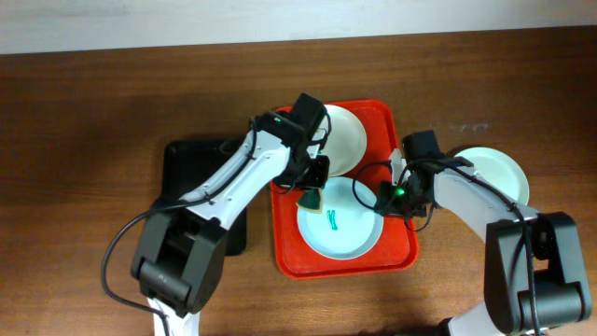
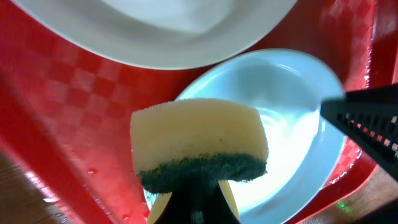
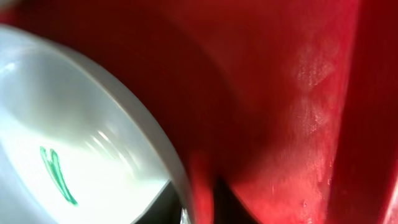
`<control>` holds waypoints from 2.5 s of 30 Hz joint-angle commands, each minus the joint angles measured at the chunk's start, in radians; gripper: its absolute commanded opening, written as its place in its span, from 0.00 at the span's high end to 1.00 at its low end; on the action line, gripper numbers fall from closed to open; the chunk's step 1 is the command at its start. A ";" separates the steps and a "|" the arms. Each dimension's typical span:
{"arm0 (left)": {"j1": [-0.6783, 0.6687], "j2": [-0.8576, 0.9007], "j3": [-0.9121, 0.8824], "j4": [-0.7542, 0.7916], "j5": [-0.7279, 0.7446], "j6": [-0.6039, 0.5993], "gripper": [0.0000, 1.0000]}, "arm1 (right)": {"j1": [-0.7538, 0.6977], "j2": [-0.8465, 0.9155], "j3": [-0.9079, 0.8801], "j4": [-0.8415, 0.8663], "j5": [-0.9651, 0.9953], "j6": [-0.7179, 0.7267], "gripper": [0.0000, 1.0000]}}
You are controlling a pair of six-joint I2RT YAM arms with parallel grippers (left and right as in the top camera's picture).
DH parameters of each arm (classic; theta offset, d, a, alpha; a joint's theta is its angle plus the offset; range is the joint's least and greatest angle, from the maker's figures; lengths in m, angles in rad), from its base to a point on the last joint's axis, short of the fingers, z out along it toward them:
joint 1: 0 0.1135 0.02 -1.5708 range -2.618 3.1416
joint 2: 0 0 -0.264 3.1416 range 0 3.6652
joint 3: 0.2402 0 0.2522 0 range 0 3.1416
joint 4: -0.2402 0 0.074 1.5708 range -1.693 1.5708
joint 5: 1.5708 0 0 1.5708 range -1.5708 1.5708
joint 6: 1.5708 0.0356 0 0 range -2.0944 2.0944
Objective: Clean dirty plates on tray and stack at the side
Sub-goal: 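Scrub the light blue plate with the sponge in the left gripper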
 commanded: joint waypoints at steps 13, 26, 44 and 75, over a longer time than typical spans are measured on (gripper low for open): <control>-0.119 0.142 -0.005 0.161 0.032 -0.073 1.00 | 0.005 0.003 0.014 -0.034 0.093 0.190 0.96; -0.066 0.183 0.002 0.176 -0.052 -0.152 1.00 | 0.005 0.003 0.014 -0.059 0.096 0.190 0.96; -0.072 0.248 0.085 0.127 0.023 -0.188 1.00 | 0.005 0.003 0.014 -0.074 0.106 0.190 0.96; -0.076 0.327 0.384 -0.215 -0.305 -0.133 1.00 | 0.005 0.003 0.014 -0.075 0.106 0.190 0.96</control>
